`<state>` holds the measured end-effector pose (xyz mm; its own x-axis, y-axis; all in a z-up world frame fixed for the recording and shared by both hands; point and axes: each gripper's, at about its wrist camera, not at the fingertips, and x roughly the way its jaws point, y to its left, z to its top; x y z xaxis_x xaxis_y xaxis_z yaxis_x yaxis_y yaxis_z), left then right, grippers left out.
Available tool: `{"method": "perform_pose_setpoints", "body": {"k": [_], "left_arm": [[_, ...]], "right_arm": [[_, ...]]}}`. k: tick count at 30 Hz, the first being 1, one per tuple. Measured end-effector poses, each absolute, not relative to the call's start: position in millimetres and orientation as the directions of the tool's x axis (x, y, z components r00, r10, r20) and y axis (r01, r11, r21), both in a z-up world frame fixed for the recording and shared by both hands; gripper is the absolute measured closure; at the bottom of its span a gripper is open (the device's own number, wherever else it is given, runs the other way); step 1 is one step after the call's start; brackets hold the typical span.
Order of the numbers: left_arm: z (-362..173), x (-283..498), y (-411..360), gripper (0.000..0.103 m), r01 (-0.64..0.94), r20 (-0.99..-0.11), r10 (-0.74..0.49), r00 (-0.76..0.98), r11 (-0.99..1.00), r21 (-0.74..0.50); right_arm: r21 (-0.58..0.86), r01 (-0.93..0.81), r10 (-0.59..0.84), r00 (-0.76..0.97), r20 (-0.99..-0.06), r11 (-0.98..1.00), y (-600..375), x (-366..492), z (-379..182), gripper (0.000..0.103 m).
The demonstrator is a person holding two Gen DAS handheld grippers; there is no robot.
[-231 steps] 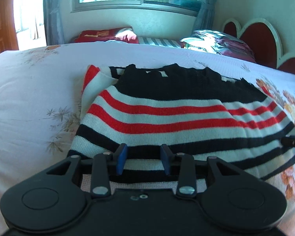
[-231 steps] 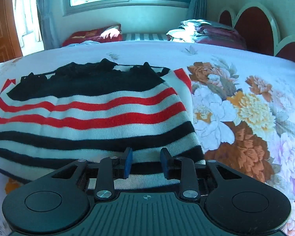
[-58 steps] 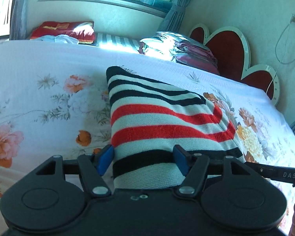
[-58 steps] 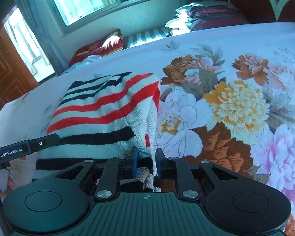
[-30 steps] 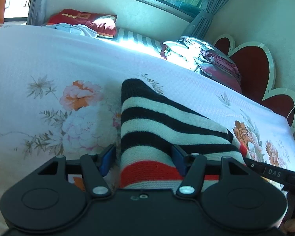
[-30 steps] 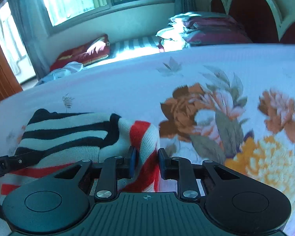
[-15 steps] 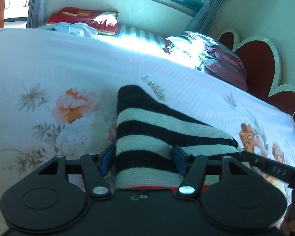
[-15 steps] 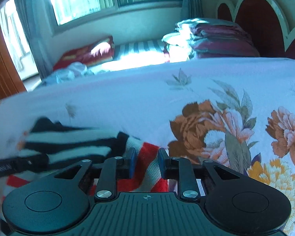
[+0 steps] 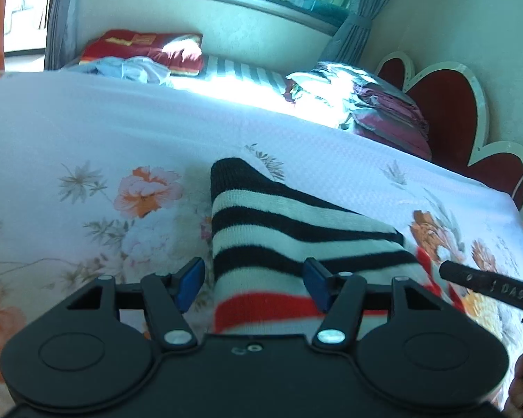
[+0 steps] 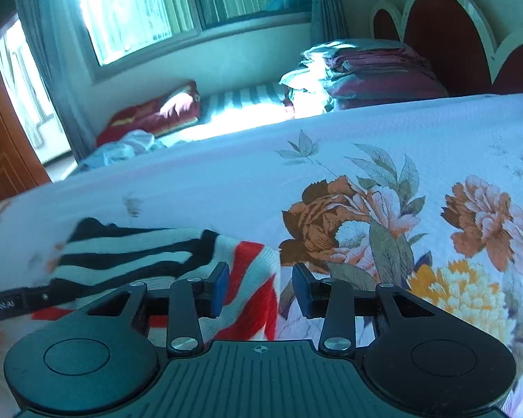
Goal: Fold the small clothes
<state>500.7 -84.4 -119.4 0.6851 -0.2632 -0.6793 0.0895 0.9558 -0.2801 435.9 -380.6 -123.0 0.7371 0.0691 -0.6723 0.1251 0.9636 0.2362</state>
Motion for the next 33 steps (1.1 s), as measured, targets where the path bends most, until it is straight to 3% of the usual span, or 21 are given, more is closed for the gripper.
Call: {"method": "perform_pose_setpoints", "body": {"k": [6, 11, 13, 19, 27, 29, 33], "left_arm": [[-103.0, 452.3, -78.5, 0.043, 0.156, -0.652, -0.311, 0.692, 0.946, -0.286], [-111.6, 417.4, -77.4, 0.042, 0.181, -0.671, -0.329, 0.665, 0.942, -0.283], [-116.5, 410.2, -73.3, 0.041, 0.172, -0.665, -0.327, 0.671, 0.942, -0.289], [-119.0, 408.5, -74.5, 0.04, 0.214, -0.662, -0.324, 0.676, 0.946, -0.244], [-125.8, 419.5, -67.3, 0.04, 0.285, -0.669, -0.378, 0.64, 0.925, -0.25], [-129.6, 425.3, -64.1, 0.033, 0.297, -0.676, -0.399, 0.62, 0.916, -0.268], [-130.5, 429.4, -60.2, 0.03, 0.298, -0.684, -0.412, 0.602, 0.911, -0.287]], "right_arm": [[0.254, 0.068, 0.112, 0.768, -0.63, 0.965, -370.5, 386.1, -96.9, 0.063], [0.238, 0.055, 0.118, 0.746, -0.656, 0.97, -363.0, 348.3, -104.4, 0.065], [0.249, 0.067, 0.123, 0.728, -0.674, 0.966, -363.8, 335.9, -110.5, 0.075], [0.305, 0.101, 0.147, 0.708, -0.691, 0.947, -363.9, 309.6, -115.9, 0.086], [0.425, 0.18, 0.204, 0.673, -0.711, 0.887, -363.4, 283.5, -133.6, 0.092], [0.367, 0.17, 0.168, 0.665, -0.727, 0.915, -358.9, 281.6, -140.2, 0.094], [0.307, 0.157, 0.134, 0.654, -0.745, 0.939, -350.2, 283.4, -137.1, 0.094]]}}
